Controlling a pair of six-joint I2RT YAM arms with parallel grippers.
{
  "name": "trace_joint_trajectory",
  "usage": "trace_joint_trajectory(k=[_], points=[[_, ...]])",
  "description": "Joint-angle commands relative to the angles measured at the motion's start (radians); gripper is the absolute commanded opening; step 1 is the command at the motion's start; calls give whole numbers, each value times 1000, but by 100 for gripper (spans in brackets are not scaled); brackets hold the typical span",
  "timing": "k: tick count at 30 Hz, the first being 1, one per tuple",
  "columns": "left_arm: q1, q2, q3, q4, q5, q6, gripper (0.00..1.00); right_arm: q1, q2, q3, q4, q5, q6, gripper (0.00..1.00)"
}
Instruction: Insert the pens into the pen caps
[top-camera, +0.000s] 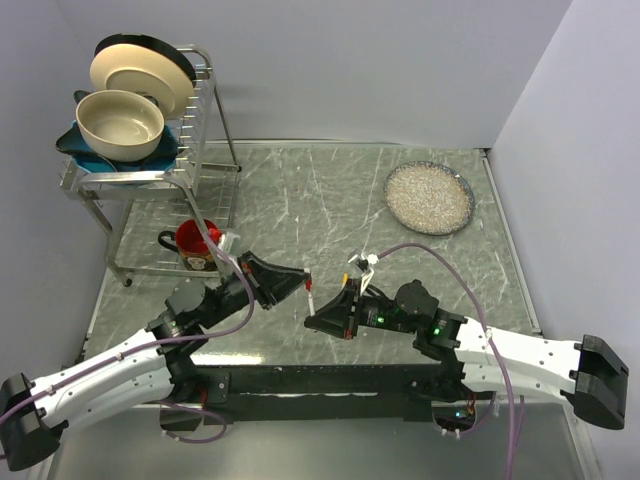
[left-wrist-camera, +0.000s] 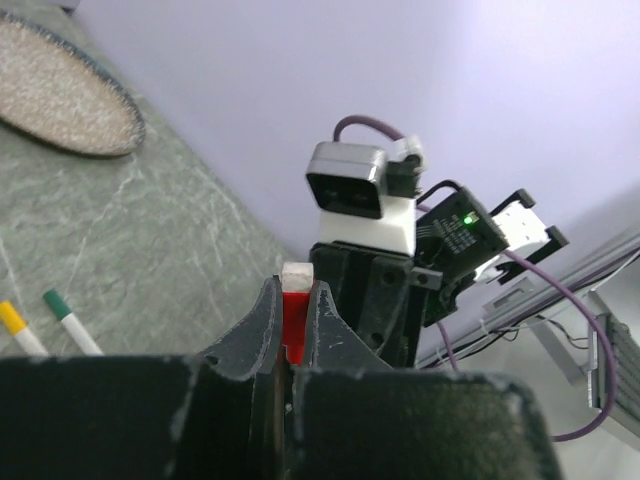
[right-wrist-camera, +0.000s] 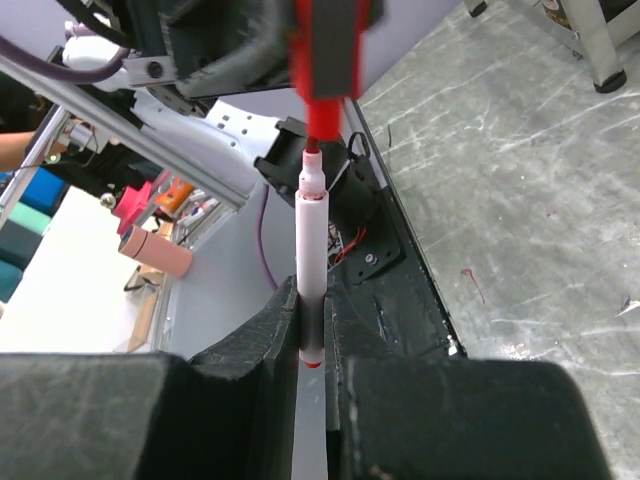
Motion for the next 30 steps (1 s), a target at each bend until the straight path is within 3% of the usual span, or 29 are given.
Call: trace_joint_trajectory(k=[1, 30], points=[[-3, -21, -9, 149, 30, -26, 1, 11, 19, 58, 51, 47, -10, 0], [-3, 2, -48, 173, -49, -112, 1, 34, 2, 56, 59, 72, -14, 0]])
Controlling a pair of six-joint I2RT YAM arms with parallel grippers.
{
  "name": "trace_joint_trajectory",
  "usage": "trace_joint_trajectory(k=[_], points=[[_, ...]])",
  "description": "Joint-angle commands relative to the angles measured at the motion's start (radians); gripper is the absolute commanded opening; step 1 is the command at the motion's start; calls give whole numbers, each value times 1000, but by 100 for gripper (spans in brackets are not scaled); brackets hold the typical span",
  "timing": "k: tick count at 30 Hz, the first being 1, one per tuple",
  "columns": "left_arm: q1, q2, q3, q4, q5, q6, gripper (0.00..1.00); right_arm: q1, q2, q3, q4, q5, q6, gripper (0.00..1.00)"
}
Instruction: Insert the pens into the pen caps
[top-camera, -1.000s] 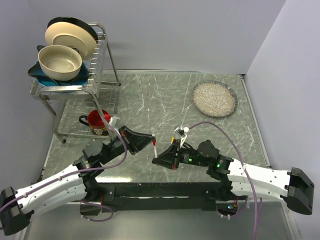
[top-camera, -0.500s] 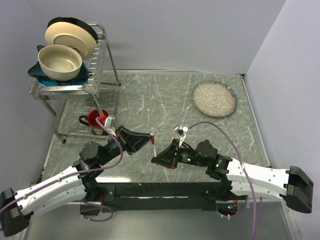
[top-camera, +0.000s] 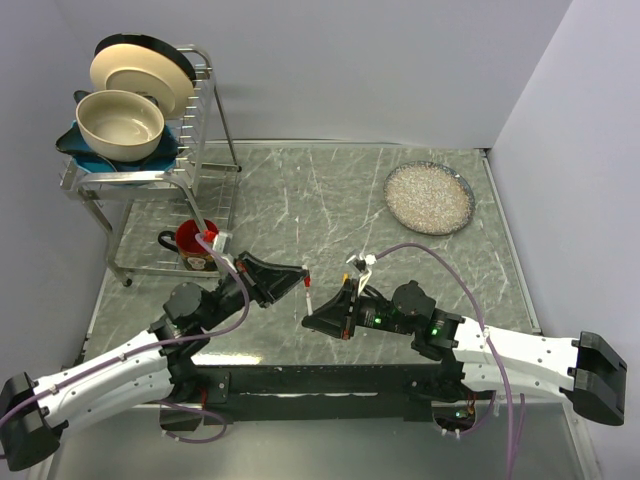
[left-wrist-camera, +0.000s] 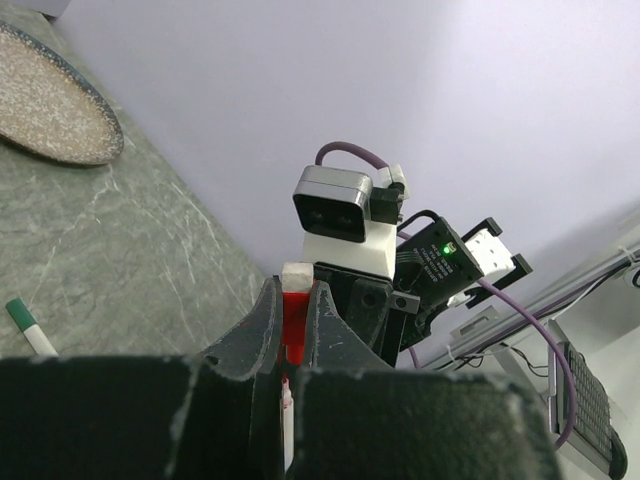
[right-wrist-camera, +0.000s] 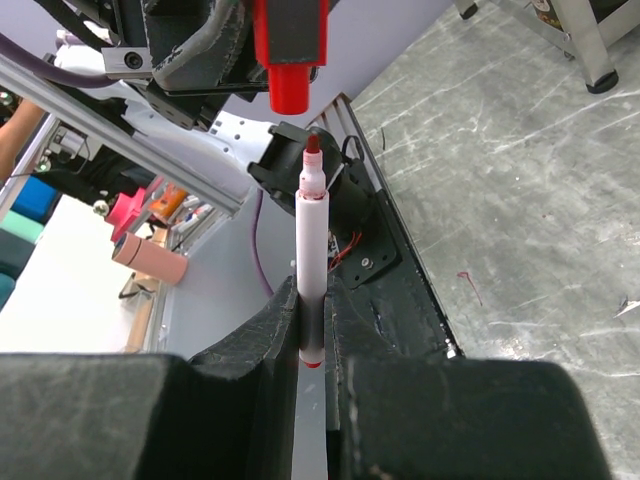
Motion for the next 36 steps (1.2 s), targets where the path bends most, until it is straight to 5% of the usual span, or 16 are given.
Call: trace_joint_trajectory(k=[1, 36], points=[[-4, 3, -10, 65, -11, -20, 1, 10, -22, 44, 57, 26, -14, 0], [-42, 29, -152, 218, 58, -123, 1, 10, -93, 89, -52, 164, -53, 0]])
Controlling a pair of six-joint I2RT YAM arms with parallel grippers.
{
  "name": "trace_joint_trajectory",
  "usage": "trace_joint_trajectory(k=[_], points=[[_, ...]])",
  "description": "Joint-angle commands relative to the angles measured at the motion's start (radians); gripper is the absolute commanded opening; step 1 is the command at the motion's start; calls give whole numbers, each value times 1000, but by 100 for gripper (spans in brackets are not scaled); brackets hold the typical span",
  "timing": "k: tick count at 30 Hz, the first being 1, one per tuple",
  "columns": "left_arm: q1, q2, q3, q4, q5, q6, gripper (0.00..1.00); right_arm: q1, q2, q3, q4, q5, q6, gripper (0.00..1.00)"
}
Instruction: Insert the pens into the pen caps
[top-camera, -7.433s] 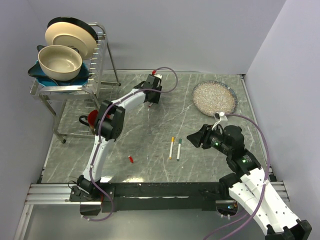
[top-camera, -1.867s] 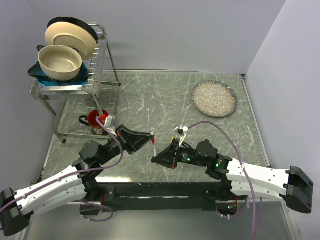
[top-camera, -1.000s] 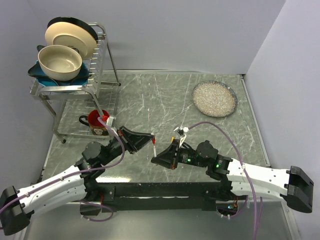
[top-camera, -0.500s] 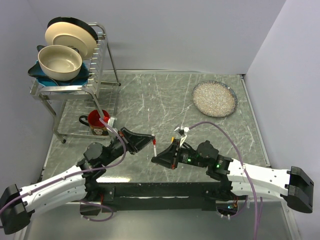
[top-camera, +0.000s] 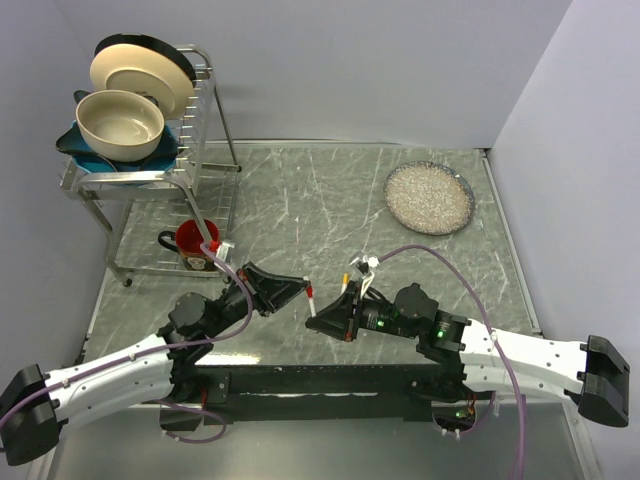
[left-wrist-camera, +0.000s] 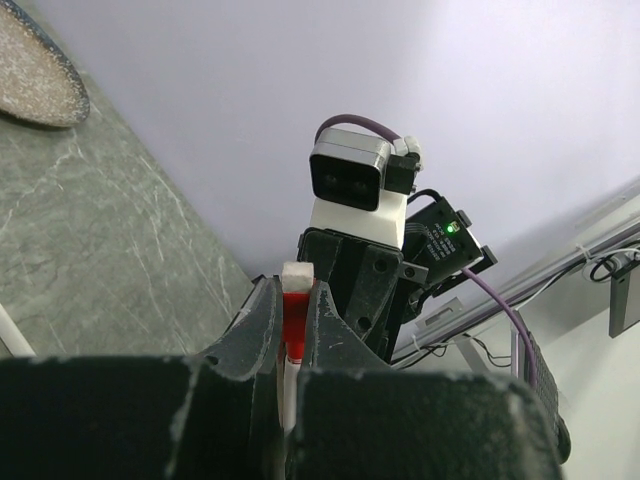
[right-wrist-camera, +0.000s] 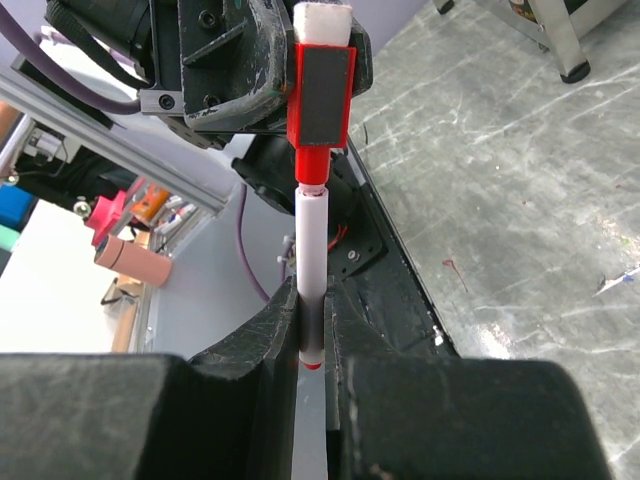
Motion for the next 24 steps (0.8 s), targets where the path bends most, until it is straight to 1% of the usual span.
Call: trace_joint_trajectory(k=[1, 8, 15, 19, 24], points=[[-15, 8, -29, 64, 58, -20, 1, -6, -36, 94, 33, 106, -39, 0], [-39, 85, -6, 90, 109, 7, 1, -6, -7, 134, 1, 92, -32, 0], [-87, 94, -18, 70, 134, 34, 1, -10, -71, 172, -96, 176, -84, 0], [-116, 118, -29, 90, 149, 17, 1, -20, -77, 201, -115, 205, -111, 0], [-160, 171, -38, 142, 152, -4, 1, -48, -56, 255, -130, 201, -136, 0]])
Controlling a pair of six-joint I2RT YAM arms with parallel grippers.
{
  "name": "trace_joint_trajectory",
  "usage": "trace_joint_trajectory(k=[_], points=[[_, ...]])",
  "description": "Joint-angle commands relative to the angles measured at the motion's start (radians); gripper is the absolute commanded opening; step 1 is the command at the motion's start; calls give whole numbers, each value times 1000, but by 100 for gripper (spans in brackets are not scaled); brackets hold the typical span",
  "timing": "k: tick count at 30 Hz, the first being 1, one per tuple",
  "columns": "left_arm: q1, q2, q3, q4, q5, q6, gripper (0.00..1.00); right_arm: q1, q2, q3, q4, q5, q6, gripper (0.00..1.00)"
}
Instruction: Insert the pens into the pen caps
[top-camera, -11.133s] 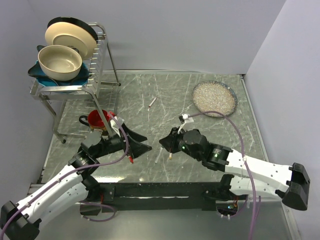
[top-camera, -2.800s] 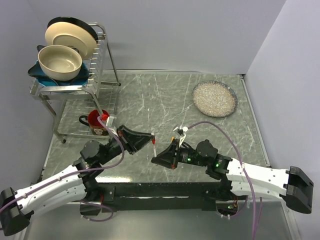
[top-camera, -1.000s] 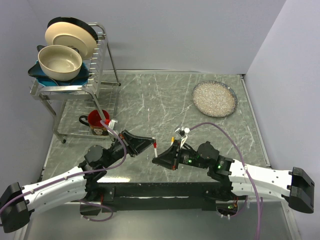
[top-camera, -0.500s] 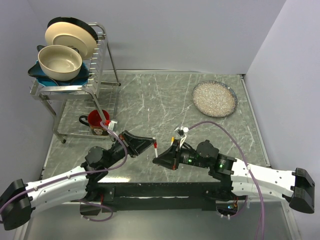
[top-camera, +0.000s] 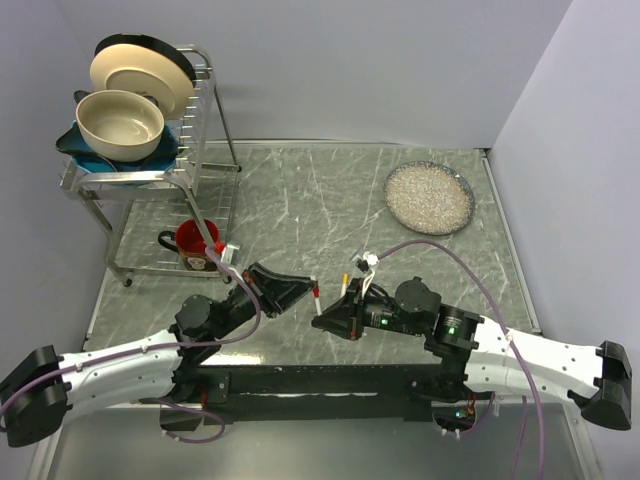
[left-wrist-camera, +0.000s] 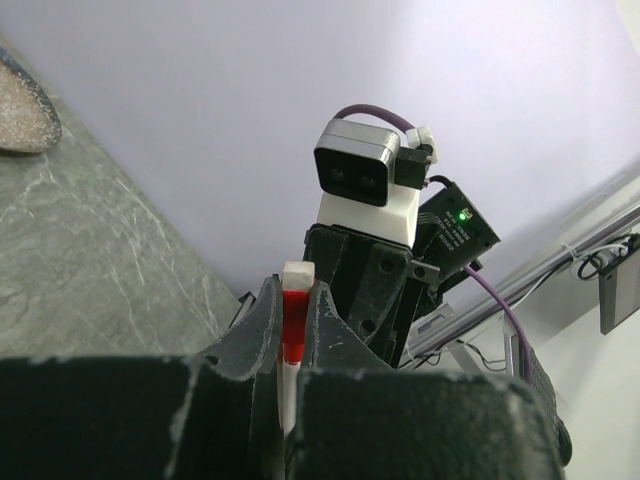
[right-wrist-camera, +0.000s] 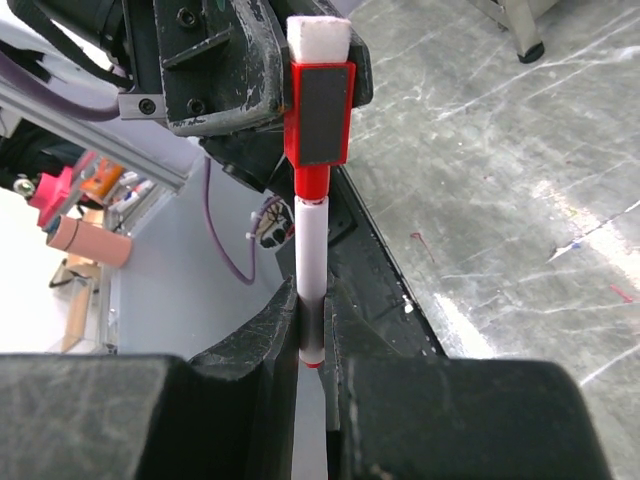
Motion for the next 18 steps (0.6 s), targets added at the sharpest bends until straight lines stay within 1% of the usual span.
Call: trace_joint_trajectory(k=[1, 5, 7, 10, 13, 15, 16, 18], points=[[-89, 57, -31, -39, 195, -40, 1, -58, -3, 138, 148, 167, -54, 0], [-116, 64, -68, -13, 181, -68, 1, -78, -26, 157, 122, 193, -85, 0], [-133, 57, -65, -57, 159, -57, 1, -88, -30, 184, 82, 225, -102, 0], [-169, 57, -48, -125, 125, -25, 1, -111, -28, 216, 65, 232, -137, 0], [-176, 83, -54, -113, 134, -30, 1, -141, 6, 272, 16, 230, -169, 0], [-195, 92, -54, -125, 120, -24, 1, -161, 33, 296, 16, 203, -183, 0], [-202, 95, -50, -159, 106, -16, 1, -176, 52, 304, 13, 178, -188, 0], [-222, 101, -39, -171, 97, -1, 1, -188, 75, 336, -5, 176, -195, 0]])
